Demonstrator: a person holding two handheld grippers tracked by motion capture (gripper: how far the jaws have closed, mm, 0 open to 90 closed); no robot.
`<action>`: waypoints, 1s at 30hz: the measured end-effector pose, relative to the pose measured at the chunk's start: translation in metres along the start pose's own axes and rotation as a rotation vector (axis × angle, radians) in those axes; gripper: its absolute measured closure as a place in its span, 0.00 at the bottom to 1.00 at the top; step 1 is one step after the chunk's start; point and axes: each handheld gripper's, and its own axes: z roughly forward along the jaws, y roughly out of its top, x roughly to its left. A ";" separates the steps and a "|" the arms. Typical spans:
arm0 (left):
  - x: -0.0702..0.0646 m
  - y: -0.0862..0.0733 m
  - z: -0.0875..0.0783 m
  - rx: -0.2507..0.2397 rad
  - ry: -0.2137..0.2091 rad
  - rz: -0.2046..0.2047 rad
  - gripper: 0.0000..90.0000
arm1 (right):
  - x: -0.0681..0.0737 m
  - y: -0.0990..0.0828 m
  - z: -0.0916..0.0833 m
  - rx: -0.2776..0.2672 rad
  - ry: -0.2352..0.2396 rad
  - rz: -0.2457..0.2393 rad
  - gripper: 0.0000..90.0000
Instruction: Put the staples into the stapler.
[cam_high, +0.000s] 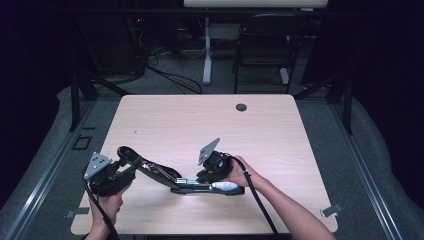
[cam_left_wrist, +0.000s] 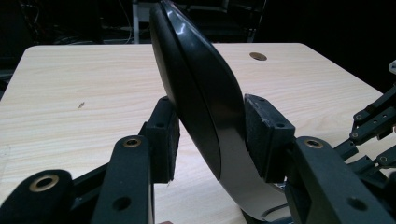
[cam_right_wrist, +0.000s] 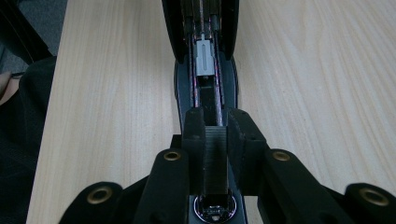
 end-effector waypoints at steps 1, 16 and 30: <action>0.000 0.000 0.000 -0.003 -0.002 0.000 0.64 | 0.000 0.000 0.000 0.001 0.001 -0.002 0.87; 0.000 0.000 0.000 -0.005 -0.002 -0.001 0.64 | 0.001 0.000 0.001 0.009 -0.003 -0.020 0.87; 0.000 0.000 0.000 0.003 -0.004 0.000 0.64 | 0.001 -0.001 0.003 0.017 0.004 -0.028 0.87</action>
